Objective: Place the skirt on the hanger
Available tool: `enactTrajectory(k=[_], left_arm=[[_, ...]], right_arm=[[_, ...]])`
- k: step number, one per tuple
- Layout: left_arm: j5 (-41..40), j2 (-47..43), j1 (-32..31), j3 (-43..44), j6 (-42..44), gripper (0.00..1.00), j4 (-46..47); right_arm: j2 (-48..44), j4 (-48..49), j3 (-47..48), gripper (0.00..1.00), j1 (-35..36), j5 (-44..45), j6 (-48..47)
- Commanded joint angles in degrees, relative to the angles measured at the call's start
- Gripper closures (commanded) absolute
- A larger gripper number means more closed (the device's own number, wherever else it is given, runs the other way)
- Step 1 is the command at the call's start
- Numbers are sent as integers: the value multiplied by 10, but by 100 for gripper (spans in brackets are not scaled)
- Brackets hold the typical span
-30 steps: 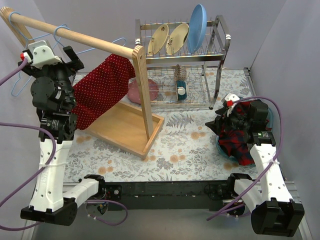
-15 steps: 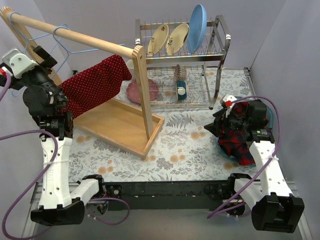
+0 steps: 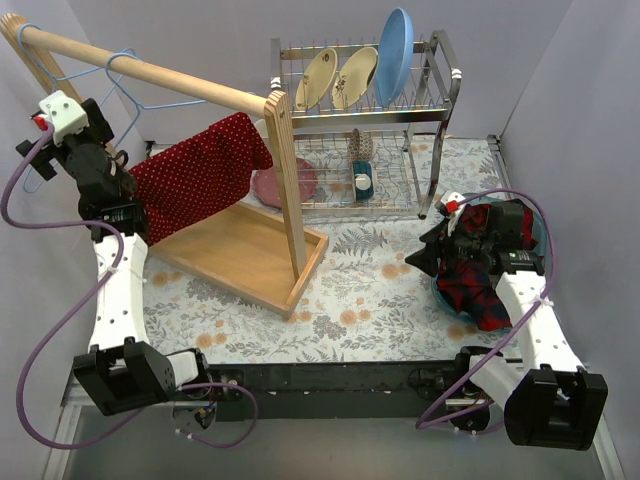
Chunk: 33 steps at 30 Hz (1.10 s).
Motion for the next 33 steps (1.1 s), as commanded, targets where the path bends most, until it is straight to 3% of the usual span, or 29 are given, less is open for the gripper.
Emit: enactTrajectory(k=[1, 6, 22, 33], left_arm=[[33, 11, 3, -1, 93, 11, 72], [60, 39, 3, -33, 171, 22, 90], [29, 127, 8, -21, 260, 21, 230], [30, 174, 18, 37, 272, 21, 236]], right_arm=[[14, -12, 24, 19, -1, -26, -16], [26, -25, 30, 22, -1, -38, -22], [52, -52, 35, 24, -3, -69, -52], [79, -91, 48, 25, -3, -111, -95]])
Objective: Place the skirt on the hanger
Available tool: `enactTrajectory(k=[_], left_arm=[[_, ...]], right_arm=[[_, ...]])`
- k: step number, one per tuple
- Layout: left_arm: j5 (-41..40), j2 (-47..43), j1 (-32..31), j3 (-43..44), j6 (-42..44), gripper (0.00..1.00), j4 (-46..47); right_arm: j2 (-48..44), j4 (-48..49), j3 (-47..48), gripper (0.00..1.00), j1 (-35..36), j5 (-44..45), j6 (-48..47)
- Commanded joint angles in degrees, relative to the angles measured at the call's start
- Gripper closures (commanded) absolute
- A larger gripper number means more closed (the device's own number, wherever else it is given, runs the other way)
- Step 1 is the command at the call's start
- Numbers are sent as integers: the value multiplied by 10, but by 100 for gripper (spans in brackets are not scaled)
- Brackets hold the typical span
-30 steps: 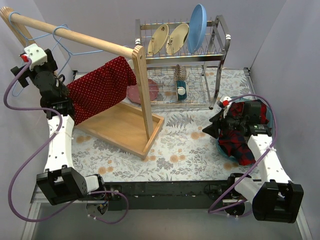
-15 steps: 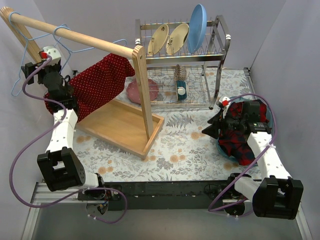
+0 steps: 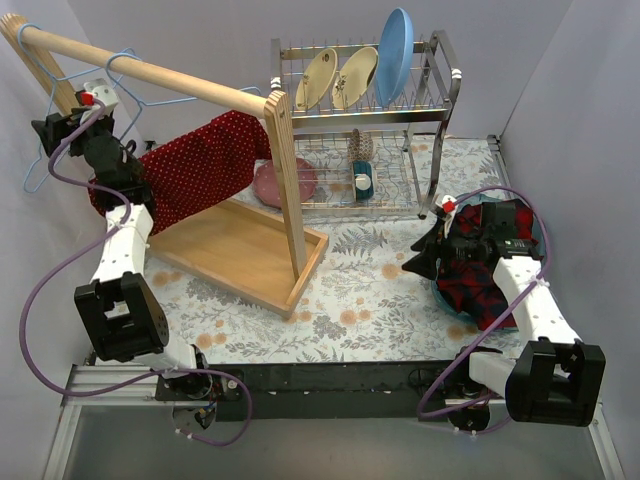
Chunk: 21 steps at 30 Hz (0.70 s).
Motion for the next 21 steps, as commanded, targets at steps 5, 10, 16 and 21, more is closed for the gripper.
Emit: enactTrajectory(k=[5, 10, 16, 21], left_arm=[[2, 27, 26, 52, -23, 30, 5], [5, 50, 32, 65, -46, 42, -12], [3, 67, 37, 80, -53, 49, -12], [-3, 69, 38, 72, -57, 60, -7]], right_arm=[[16, -45, 33, 25, -2, -55, -50], [27, -71, 39, 25, -2, -79, -81], [29, -102, 50, 24, -2, -94, -115], [34, -108, 51, 24, -2, -97, -123]])
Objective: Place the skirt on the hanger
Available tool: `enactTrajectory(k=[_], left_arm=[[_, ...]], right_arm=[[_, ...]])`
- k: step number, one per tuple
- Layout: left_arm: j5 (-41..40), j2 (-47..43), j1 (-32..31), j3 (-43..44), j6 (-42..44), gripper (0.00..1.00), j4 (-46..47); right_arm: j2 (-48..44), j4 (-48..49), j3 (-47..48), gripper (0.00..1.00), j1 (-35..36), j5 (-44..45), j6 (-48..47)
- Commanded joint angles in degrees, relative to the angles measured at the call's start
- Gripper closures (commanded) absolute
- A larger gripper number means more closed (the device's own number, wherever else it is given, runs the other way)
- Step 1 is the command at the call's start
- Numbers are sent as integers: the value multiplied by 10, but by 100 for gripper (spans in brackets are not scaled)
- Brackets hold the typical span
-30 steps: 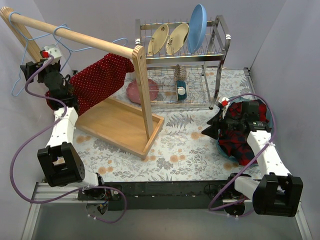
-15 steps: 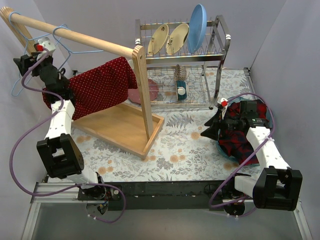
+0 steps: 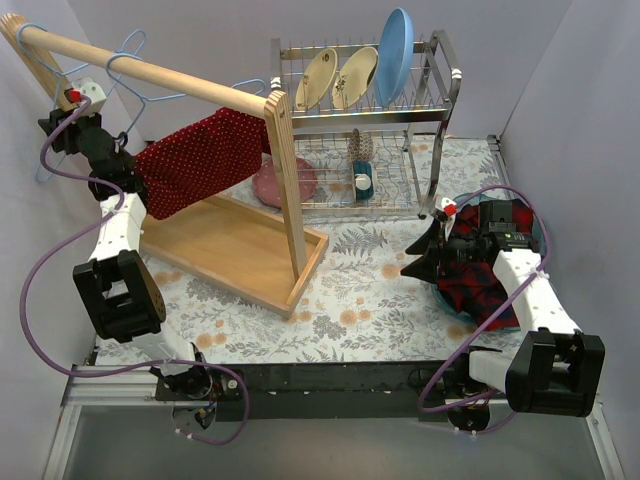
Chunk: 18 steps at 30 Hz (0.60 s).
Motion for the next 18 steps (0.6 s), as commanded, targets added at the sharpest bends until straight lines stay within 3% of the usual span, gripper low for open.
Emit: enactTrajectory(k=[1, 5, 12, 18], left_arm=[[-2, -14, 4, 13, -9, 65, 7], [-3, -22, 4, 16, -8, 82, 8], [-7, -38, 4, 26, -20, 100, -1], [-12, -61, 3, 35, -30, 100, -19]], right_arm=[[6, -20, 25, 24, -2, -24, -23], [5, -21, 25, 24, -2, -24, -23], [1, -22, 24, 24, -2, -26, -25], [-1, -20, 22, 24, -2, -26, -25]])
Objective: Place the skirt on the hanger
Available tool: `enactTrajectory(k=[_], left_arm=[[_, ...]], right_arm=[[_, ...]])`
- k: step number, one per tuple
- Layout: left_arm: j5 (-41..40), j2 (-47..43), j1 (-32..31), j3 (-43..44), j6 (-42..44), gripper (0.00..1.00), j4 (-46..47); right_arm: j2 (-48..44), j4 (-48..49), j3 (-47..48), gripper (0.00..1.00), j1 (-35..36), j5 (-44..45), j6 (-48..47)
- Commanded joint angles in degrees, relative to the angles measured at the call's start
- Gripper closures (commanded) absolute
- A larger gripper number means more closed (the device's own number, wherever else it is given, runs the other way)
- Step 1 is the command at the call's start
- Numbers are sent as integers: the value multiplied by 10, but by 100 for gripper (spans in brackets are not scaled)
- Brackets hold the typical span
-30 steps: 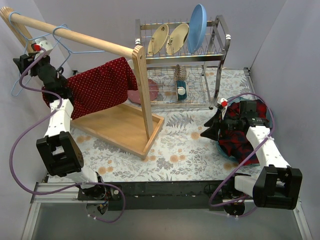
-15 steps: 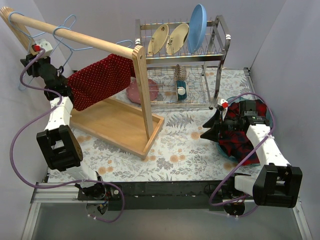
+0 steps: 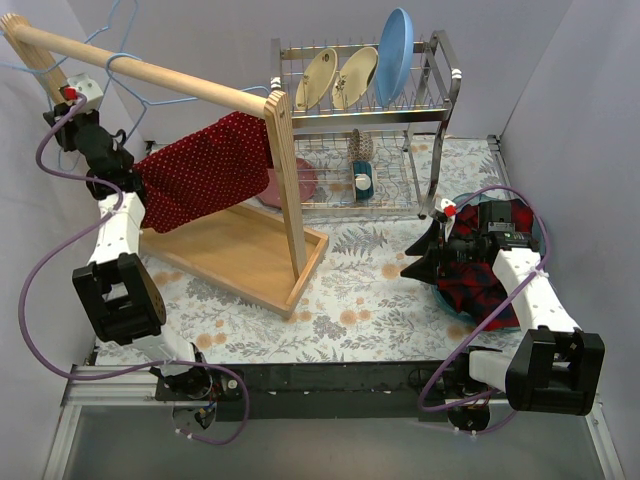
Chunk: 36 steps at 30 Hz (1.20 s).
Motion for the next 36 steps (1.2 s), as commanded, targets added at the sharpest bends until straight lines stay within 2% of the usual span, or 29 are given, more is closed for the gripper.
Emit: enactTrajectory(k=[1, 8, 25, 31, 36], left_arm=[[-15, -56, 4, 23, -15, 100, -4], [-14, -96, -1, -7, -16, 100, -6], [-33, -201, -1, -149, 8, 100, 7], [-33, -259, 3, -250, 19, 100, 22], [-45, -303, 11, -318, -12, 100, 4]], right_arm=[[-5, -5, 22, 24, -2, -19, -8], [-14, -2, 19, 24, -2, -18, -7], [-40, -9, 17, 23, -2, -31, -13], [-47, -21, 21, 23, -2, -36, -27], [-52, -30, 22, 23, 2, -41, -37]])
